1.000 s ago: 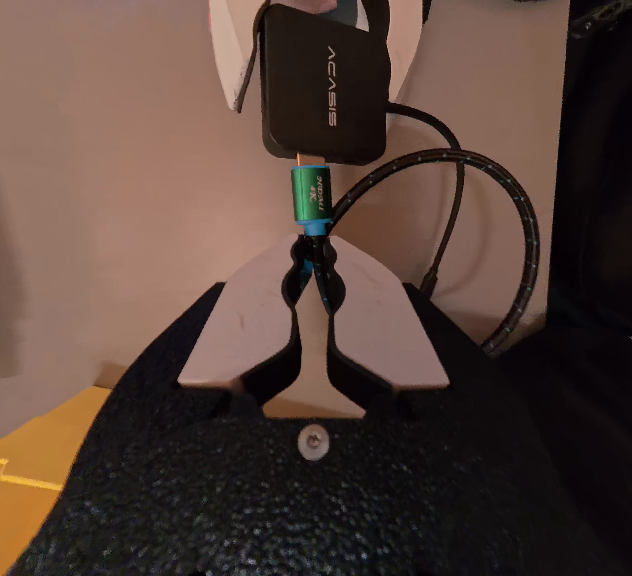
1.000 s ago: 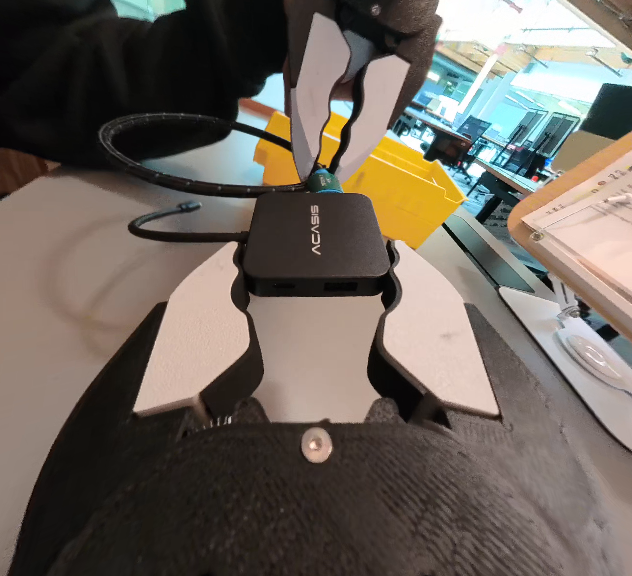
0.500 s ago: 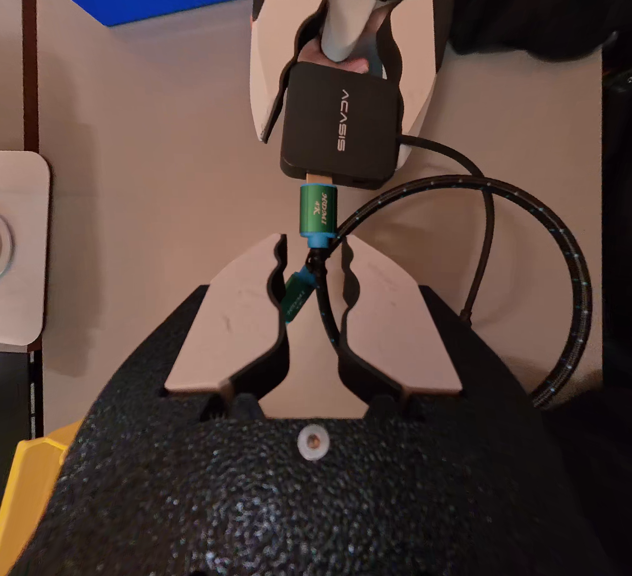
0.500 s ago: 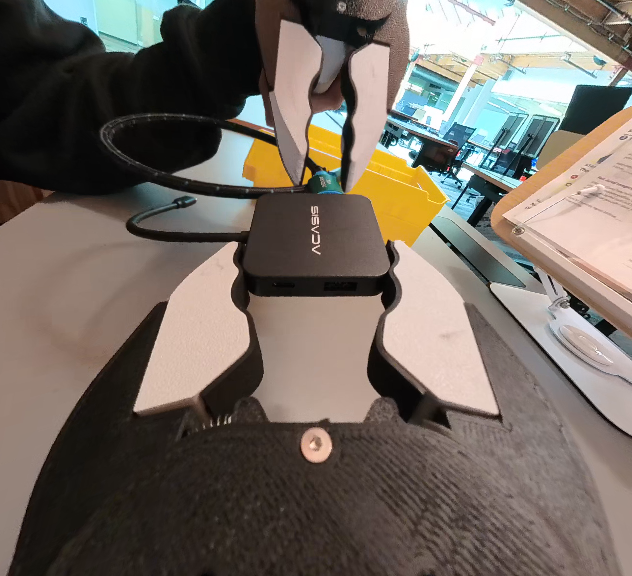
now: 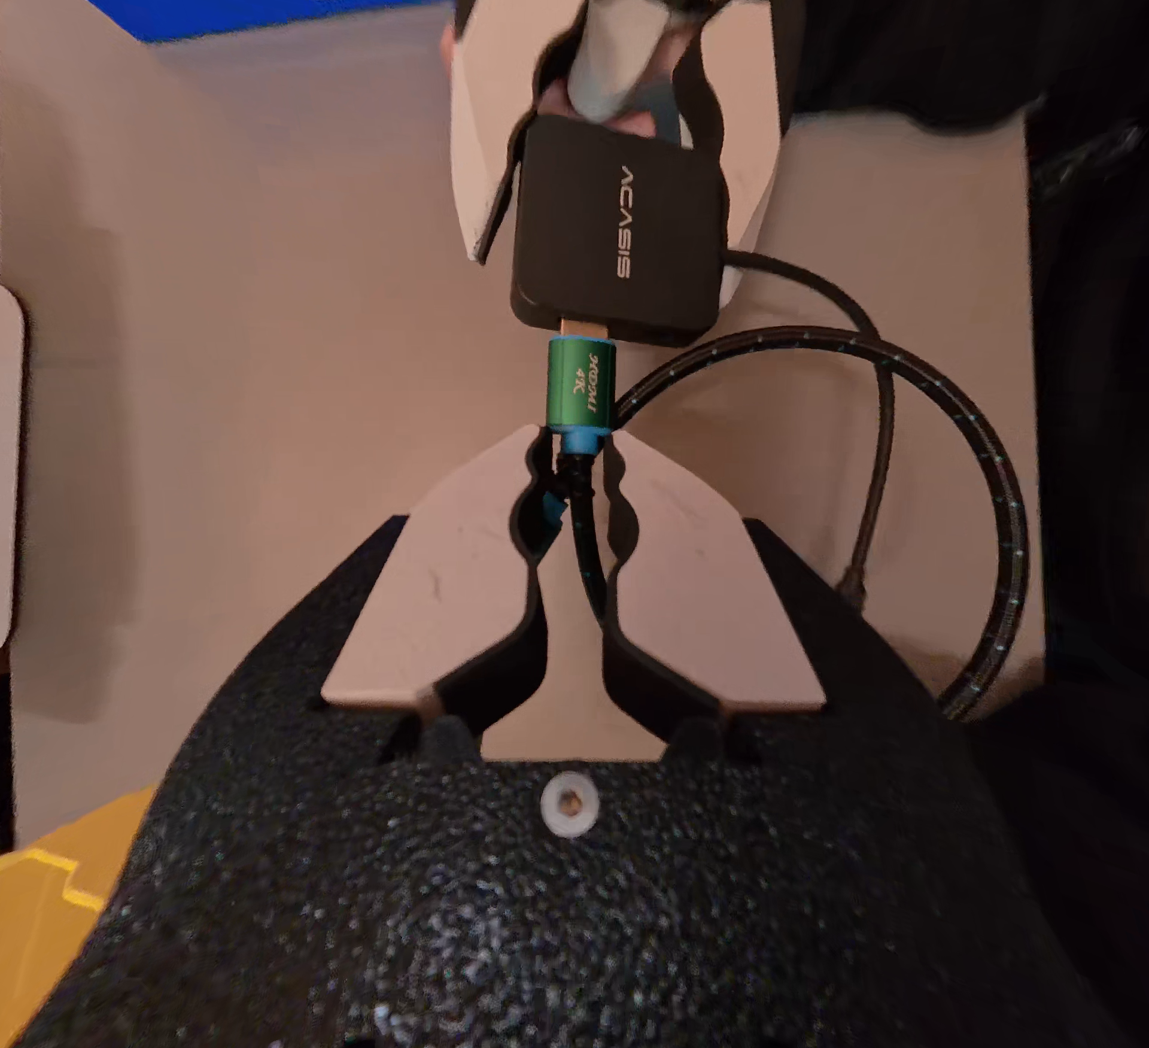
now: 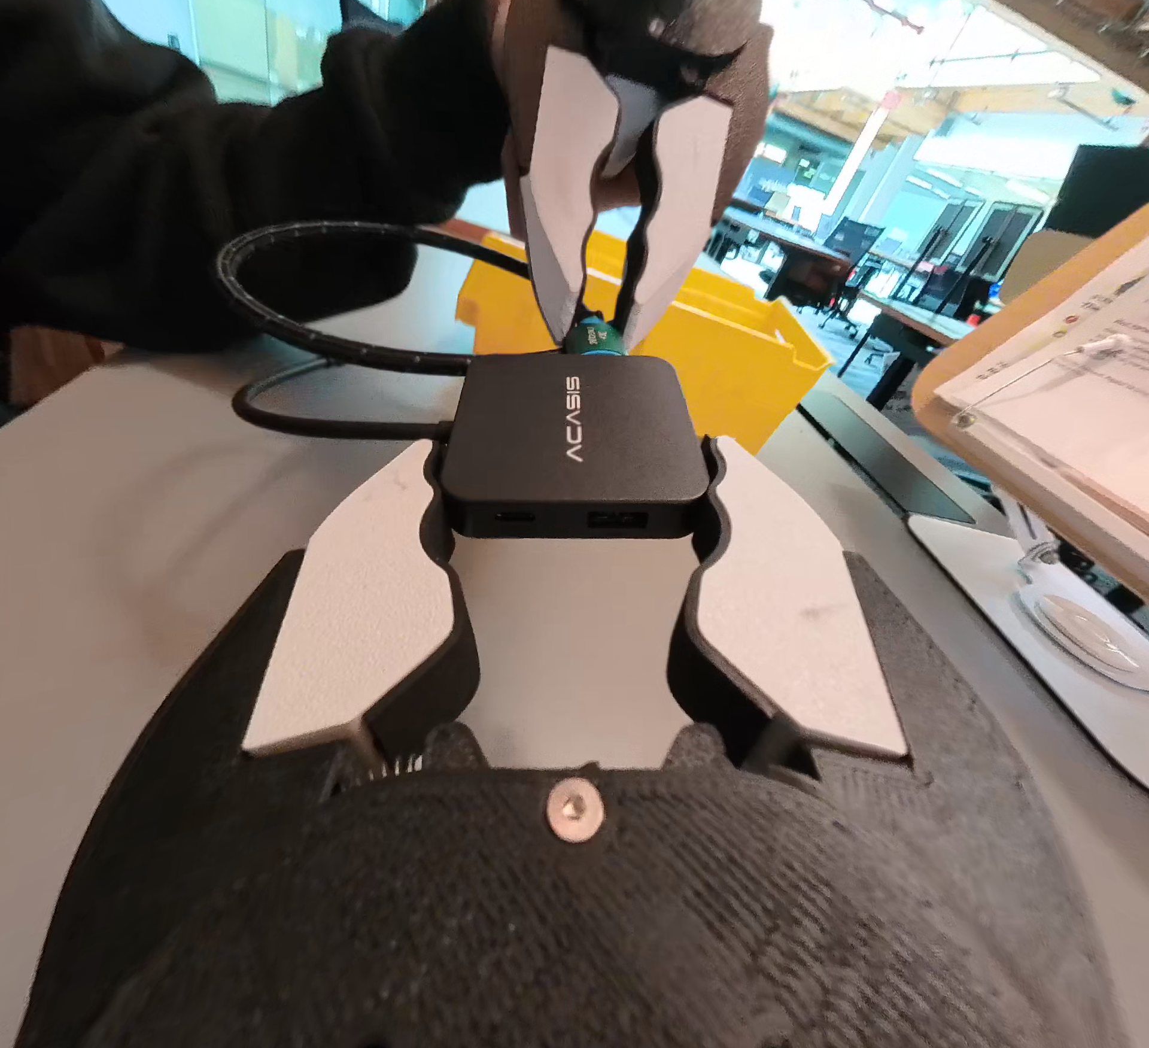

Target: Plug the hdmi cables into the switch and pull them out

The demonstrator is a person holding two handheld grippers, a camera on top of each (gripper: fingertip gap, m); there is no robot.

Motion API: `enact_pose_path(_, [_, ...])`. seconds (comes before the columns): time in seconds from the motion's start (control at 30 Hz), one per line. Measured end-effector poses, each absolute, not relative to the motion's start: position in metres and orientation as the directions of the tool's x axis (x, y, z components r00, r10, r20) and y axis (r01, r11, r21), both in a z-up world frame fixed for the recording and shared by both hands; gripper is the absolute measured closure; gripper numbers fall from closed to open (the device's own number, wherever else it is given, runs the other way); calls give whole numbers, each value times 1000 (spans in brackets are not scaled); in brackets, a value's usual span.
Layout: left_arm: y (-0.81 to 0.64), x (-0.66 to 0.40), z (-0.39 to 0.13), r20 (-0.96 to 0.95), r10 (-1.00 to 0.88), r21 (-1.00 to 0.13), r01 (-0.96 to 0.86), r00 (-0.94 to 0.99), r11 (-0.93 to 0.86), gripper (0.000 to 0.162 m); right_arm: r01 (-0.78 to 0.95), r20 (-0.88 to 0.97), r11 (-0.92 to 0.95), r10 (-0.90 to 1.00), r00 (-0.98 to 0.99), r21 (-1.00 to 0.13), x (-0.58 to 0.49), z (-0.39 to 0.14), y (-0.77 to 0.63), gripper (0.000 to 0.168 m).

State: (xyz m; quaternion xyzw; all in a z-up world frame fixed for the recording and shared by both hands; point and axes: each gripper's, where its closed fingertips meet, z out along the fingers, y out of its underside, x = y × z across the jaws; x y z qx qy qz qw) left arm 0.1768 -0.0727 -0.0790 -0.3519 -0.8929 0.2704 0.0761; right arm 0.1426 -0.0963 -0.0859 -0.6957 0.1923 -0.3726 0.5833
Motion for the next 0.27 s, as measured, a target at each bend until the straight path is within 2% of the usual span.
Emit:
enact_pose_path(0.03, [-71, 178, -84, -68, 676, -499, 611, -734, 614, 148, 159, 310, -275, -696, 648, -948, 143, -90, -95, 90])
enact_pose_path(0.1, [-70, 180, -88, -76, 669, -467, 620, -739, 631, 148, 151, 313, -286, -694, 648, -946, 144, -91, -94, 90])
enact_pose_path(0.27, [-70, 182, -88, -69, 658, -473, 605, -750, 640, 148, 140, 327, -312, -701, 633, -940, 146, -92, -95, 90])
